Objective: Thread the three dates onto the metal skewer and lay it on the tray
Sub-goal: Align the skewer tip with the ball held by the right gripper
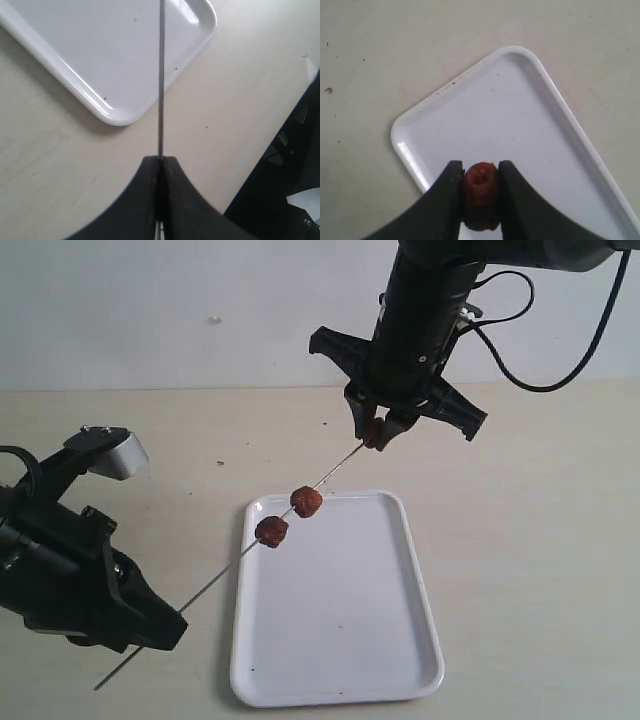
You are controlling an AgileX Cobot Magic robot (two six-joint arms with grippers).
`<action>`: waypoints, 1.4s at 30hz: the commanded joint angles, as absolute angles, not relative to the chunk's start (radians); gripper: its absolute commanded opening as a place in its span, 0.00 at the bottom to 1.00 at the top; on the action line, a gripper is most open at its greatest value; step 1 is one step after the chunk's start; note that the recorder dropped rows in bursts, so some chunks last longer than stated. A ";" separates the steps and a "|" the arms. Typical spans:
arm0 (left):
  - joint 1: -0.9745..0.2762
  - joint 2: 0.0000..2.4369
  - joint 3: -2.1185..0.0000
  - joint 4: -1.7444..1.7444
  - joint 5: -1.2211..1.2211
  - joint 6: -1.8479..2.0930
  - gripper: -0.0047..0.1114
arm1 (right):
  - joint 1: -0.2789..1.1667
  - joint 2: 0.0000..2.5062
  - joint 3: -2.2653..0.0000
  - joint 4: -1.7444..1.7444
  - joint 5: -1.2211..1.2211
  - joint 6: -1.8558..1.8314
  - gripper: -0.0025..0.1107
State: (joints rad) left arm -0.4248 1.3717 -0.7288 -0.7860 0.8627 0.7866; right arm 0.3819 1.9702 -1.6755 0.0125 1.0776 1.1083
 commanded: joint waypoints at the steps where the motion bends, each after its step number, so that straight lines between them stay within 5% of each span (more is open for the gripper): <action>1: -0.429 1.373 -0.736 -0.790 0.868 0.784 0.04 | 0.377 1.957 -1.682 0.000 1.073 1.103 0.24; 42: -0.429 1.373 -0.736 -0.797 0.809 0.782 0.04 | 0.379 1.932 -1.682 0.021 1.024 1.100 0.24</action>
State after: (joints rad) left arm -0.4248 1.3717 -0.7288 -0.7854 0.8260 0.7866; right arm 0.3819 1.9447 -1.6755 0.0203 1.0264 1.1098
